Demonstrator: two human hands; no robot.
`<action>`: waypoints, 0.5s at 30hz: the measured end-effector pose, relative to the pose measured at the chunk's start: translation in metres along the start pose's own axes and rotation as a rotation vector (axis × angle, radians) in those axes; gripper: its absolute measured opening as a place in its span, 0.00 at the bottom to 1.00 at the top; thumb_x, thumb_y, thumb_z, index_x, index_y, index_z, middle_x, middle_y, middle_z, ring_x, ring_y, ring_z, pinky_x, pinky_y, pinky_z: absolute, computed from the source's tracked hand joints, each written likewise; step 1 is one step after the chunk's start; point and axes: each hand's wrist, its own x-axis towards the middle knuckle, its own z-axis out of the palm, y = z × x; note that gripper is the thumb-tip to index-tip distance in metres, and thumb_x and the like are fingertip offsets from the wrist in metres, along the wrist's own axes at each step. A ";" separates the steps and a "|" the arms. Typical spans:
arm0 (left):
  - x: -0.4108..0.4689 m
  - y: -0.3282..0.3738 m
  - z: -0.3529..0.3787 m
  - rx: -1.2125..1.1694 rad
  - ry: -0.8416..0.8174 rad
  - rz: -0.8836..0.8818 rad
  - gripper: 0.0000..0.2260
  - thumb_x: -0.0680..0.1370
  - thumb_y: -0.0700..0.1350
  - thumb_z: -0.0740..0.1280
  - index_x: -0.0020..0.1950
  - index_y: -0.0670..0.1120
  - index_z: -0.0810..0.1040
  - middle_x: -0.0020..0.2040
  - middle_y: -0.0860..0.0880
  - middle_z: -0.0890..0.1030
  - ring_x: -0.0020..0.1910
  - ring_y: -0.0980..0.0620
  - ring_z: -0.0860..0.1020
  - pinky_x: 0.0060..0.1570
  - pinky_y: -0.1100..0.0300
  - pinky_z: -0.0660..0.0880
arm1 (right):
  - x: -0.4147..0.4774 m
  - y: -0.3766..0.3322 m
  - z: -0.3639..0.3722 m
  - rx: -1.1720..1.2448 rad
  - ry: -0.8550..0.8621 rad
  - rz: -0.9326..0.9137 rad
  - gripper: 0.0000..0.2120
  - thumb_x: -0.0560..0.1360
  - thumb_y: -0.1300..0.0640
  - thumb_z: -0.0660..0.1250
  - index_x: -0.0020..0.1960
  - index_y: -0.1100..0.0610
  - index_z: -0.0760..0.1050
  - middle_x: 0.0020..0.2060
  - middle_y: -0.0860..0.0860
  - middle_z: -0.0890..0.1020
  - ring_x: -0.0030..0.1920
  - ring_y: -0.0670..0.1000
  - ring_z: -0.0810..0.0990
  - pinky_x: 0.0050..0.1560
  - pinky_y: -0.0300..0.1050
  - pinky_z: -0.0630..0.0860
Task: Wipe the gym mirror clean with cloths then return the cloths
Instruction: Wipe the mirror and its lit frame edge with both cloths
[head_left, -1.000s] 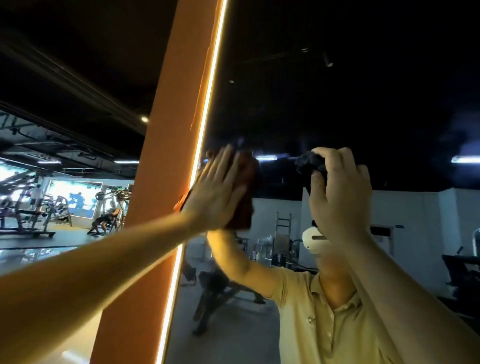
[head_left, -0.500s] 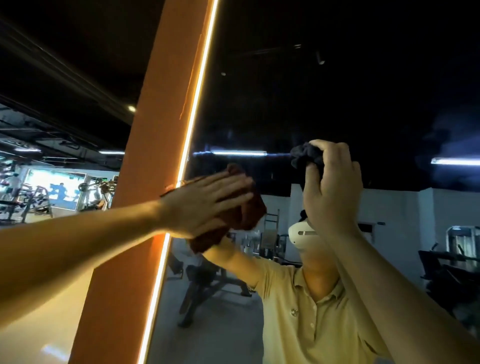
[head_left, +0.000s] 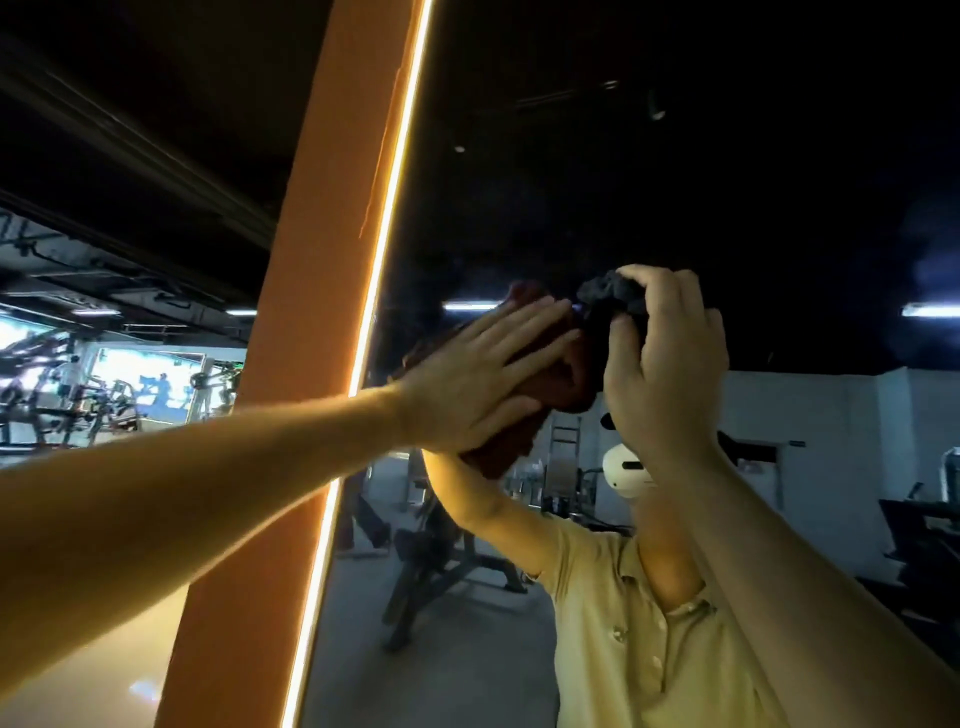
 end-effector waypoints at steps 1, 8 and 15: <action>-0.001 -0.019 -0.007 -0.015 -0.008 -0.041 0.30 0.87 0.59 0.49 0.86 0.48 0.47 0.86 0.44 0.45 0.85 0.45 0.44 0.84 0.44 0.43 | 0.000 0.001 -0.001 -0.004 -0.010 -0.013 0.16 0.80 0.59 0.62 0.68 0.57 0.74 0.57 0.55 0.79 0.46 0.38 0.63 0.50 0.46 0.67; -0.049 0.005 0.013 -0.285 0.250 -0.749 0.28 0.87 0.52 0.50 0.86 0.43 0.53 0.86 0.44 0.50 0.85 0.46 0.47 0.83 0.44 0.46 | 0.003 0.006 0.005 -0.031 -0.016 -0.032 0.16 0.80 0.57 0.60 0.67 0.55 0.74 0.56 0.54 0.79 0.45 0.45 0.70 0.51 0.42 0.63; -0.197 0.114 0.034 -0.294 0.027 -0.582 0.30 0.88 0.55 0.47 0.85 0.39 0.51 0.86 0.40 0.47 0.85 0.38 0.49 0.78 0.31 0.58 | -0.026 -0.010 -0.005 -0.022 -0.054 0.005 0.14 0.80 0.61 0.63 0.65 0.59 0.76 0.54 0.56 0.78 0.45 0.44 0.68 0.47 0.46 0.68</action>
